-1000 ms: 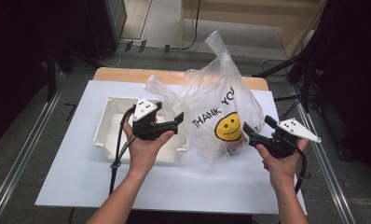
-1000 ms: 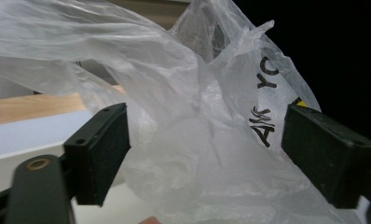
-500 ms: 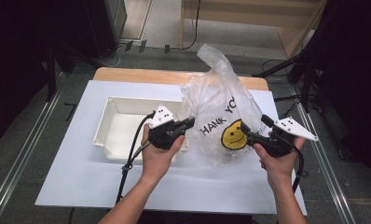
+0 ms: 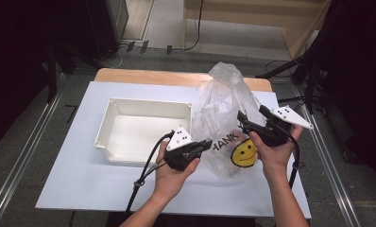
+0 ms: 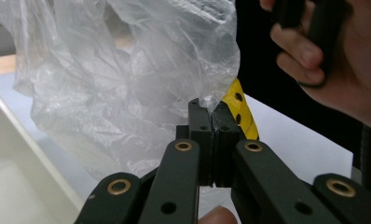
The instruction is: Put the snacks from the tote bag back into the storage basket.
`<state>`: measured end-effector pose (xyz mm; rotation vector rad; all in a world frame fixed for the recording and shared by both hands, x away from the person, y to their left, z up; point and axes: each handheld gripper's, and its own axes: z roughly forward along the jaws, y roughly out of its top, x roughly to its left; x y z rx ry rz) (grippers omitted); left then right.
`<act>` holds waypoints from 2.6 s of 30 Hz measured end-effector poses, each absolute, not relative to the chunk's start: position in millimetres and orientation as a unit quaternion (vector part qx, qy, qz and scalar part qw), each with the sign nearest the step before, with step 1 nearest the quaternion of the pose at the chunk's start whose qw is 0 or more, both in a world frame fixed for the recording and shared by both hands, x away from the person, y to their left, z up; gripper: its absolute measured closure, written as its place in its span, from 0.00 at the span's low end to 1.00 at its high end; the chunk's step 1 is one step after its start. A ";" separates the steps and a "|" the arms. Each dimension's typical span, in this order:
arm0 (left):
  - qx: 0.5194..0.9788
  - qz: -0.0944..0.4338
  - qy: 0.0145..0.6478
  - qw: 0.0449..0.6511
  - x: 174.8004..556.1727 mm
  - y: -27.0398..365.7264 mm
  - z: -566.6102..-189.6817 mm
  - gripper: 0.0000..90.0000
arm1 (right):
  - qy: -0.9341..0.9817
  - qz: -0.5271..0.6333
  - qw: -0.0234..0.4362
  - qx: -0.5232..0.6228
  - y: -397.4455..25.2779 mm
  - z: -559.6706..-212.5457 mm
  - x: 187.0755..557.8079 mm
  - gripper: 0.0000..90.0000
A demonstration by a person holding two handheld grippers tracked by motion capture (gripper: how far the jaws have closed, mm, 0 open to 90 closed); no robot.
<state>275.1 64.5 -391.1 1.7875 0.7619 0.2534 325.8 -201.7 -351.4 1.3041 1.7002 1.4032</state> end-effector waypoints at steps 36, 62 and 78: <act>0.792 0.111 0.354 0.485 244.3 48.3 -458.1 1.00 | 0.663 0.419 0.229 0.577 -256.7 -431.3 348.3 1.00; 0.804 0.128 0.417 0.404 249.0 45.3 -478.4 0.95 | 0.675 0.429 0.208 0.563 -298.2 -473.2 289.9 0.35; 0.801 0.121 0.420 0.409 249.4 45.9 -478.7 0.95 | 0.647 0.516 0.260 0.499 -307.2 -398.9 264.0 0.26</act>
